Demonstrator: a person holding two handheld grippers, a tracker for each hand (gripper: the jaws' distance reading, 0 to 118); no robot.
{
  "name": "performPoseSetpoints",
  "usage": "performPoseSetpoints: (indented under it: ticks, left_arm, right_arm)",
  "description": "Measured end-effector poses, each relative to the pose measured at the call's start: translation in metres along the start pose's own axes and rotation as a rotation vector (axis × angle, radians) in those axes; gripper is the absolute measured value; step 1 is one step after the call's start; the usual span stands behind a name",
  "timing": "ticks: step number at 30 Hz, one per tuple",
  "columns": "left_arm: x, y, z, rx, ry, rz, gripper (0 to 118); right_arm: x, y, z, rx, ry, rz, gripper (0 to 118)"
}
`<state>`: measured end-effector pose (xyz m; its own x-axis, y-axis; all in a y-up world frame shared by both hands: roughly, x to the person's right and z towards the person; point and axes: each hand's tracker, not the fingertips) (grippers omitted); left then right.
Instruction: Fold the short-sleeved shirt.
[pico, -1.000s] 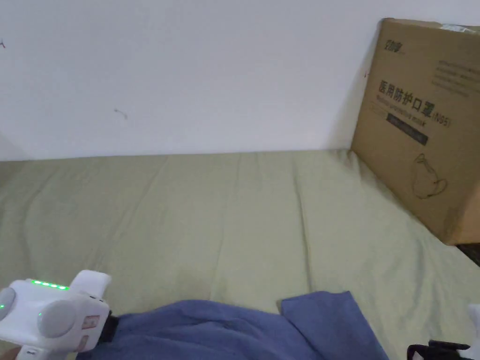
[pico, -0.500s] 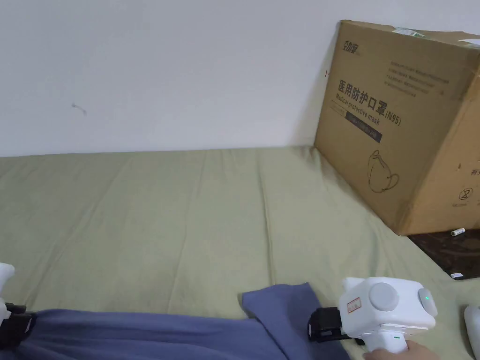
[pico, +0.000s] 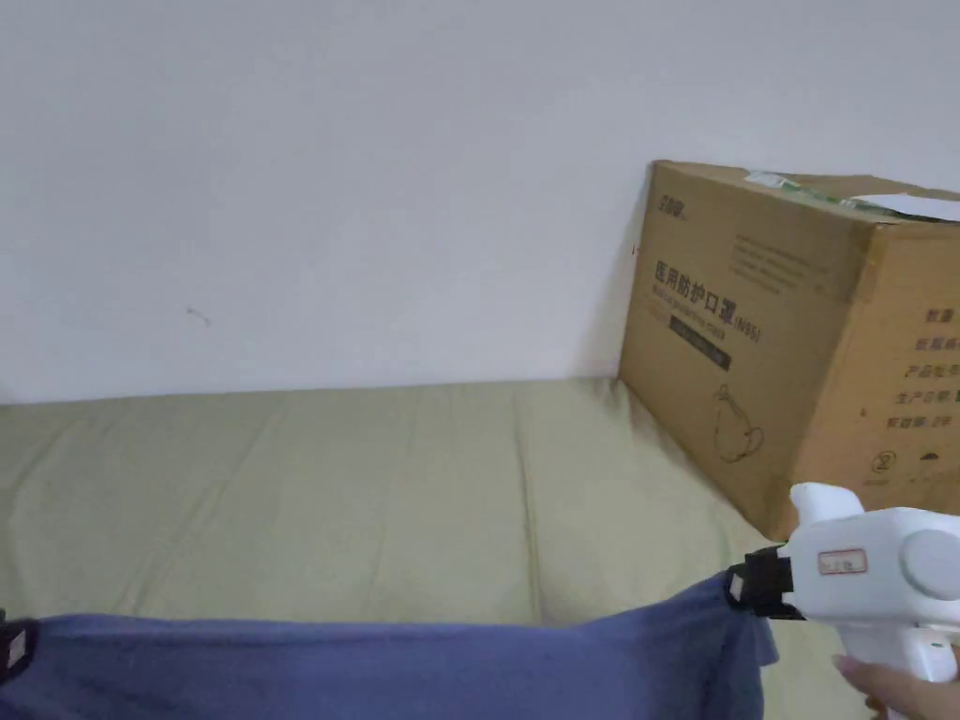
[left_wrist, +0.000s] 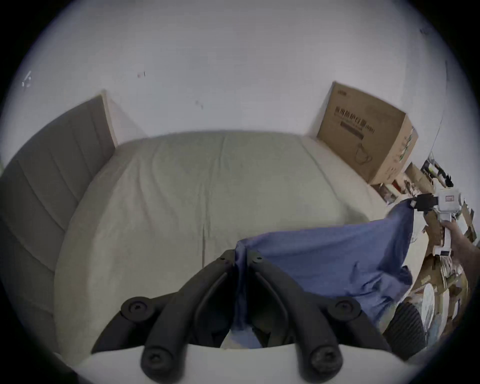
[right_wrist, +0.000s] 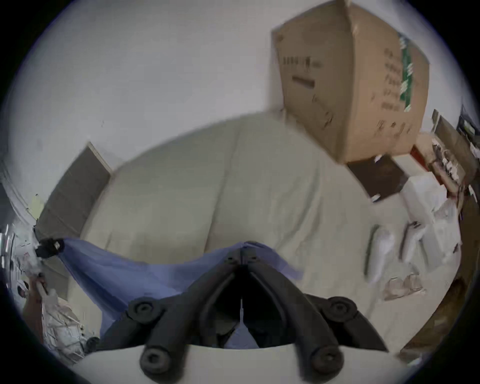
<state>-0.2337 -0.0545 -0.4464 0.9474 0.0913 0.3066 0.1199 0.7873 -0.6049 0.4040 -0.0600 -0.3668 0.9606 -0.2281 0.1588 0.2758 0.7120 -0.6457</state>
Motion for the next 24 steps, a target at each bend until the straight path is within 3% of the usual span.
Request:
performPoseSetpoints:
  ticks: [3,6,11,17,24]
  left_arm:
    - [0.002,0.022,0.043,0.071,-0.010,0.000,7]
    - [0.007,0.050,0.080,0.137,-0.026,-0.007,7]
    - [0.021,0.098,0.118,0.222,0.003,-0.060,7]
    - [0.026,0.163,0.131,0.290,0.041,-0.070,7]
    - [0.017,0.217,0.100,0.346,0.054,-0.006,7]
  right_arm:
    - [0.000,0.028,0.057,0.094,0.027,0.015,0]
    - [-0.032,0.052,0.114,0.188,0.020,0.048,0]
    - [-0.053,0.111,0.160,0.282,0.021,0.091,0]
    - [-0.081,0.180,0.173,0.372,-0.057,0.172,0]
    - [-0.109,0.266,0.160,0.469,-0.088,0.123,0]
